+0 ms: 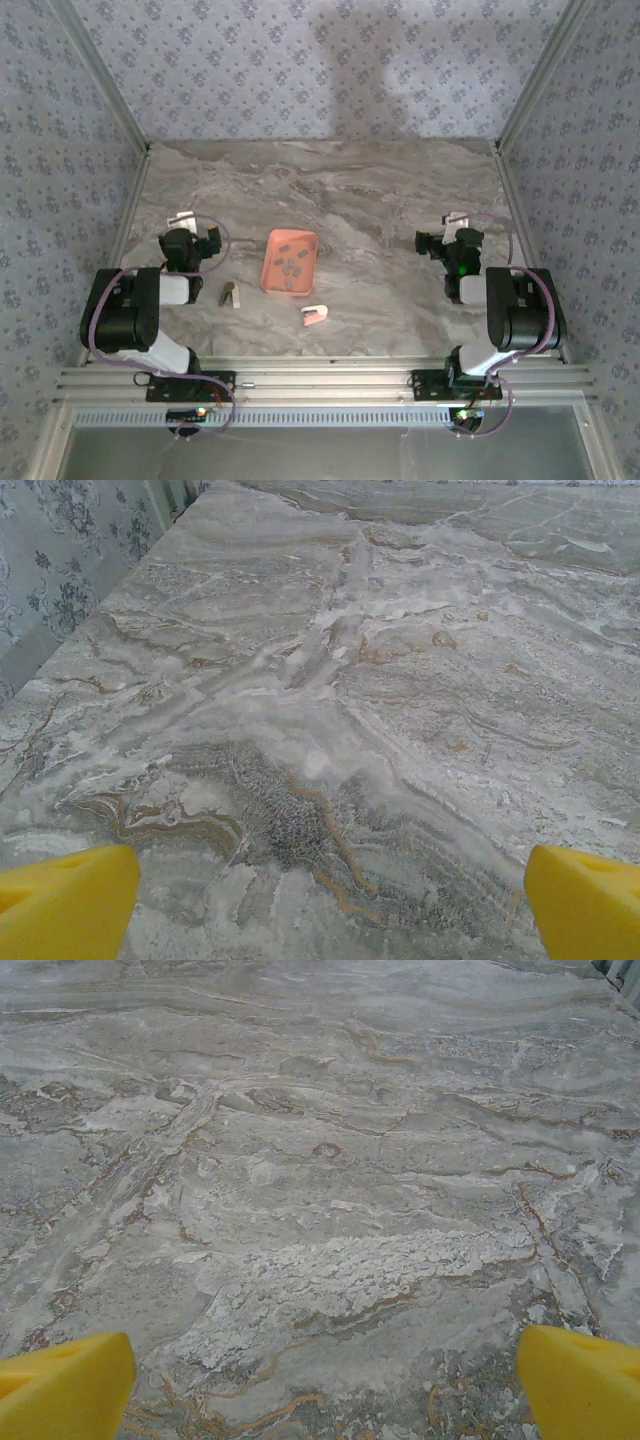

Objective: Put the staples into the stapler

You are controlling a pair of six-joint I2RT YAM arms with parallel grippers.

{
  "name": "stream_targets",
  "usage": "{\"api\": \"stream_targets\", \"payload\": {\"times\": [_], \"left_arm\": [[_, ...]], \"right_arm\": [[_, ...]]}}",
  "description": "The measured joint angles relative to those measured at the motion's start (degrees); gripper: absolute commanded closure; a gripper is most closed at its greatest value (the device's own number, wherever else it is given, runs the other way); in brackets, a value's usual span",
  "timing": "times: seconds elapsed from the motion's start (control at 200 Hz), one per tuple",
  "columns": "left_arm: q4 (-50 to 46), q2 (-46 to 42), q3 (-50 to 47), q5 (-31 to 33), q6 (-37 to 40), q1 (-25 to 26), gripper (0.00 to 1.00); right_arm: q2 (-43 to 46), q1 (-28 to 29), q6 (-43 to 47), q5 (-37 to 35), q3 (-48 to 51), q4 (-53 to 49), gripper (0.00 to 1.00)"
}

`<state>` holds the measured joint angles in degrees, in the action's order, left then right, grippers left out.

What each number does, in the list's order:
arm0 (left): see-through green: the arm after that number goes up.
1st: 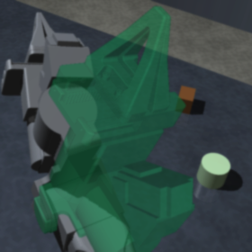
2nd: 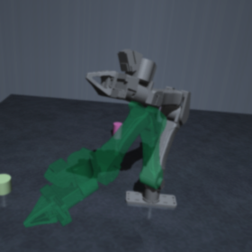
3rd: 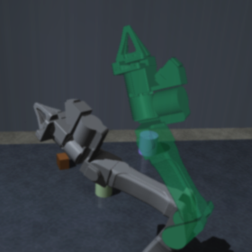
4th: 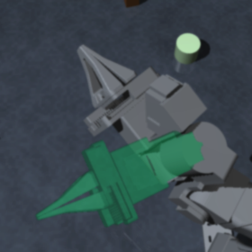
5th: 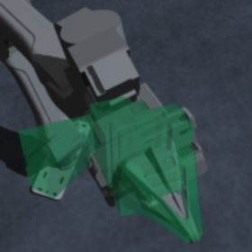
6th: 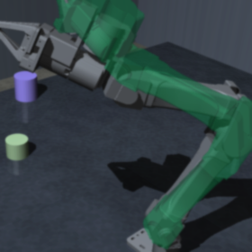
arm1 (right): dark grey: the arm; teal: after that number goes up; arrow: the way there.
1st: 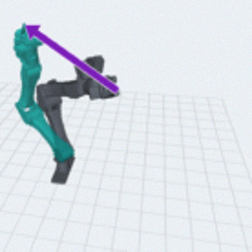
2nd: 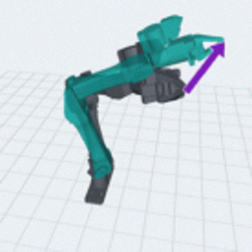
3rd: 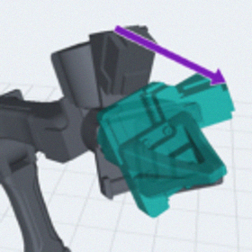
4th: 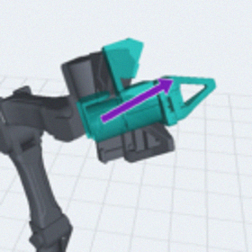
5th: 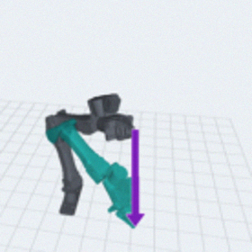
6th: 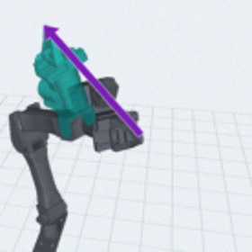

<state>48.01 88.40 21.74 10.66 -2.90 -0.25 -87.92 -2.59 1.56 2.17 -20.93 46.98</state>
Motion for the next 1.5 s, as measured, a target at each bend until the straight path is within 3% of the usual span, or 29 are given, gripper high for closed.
{"api": "stream_targets", "payload": {"times": [1.189,1.364,1.499], "left_arm": [[0.0,0.0,0.0,0.0,0.0,0.0,0.02],[-1.2,-0.4,0.2,-0.8,0.2,0.1,0.14],[-12.1,-6.8,3.7,-1.8,1.8,1.8,0.2]], "right_arm": [[0.0,-0.2,0.0,0.2,0.0,0.0,0.0],[0.2,-0.7,0.5,3.3,0.0,-0.2,0.0],[4.5,0.1,2.4,6.4,-0.3,-4.4,0.0]]}}
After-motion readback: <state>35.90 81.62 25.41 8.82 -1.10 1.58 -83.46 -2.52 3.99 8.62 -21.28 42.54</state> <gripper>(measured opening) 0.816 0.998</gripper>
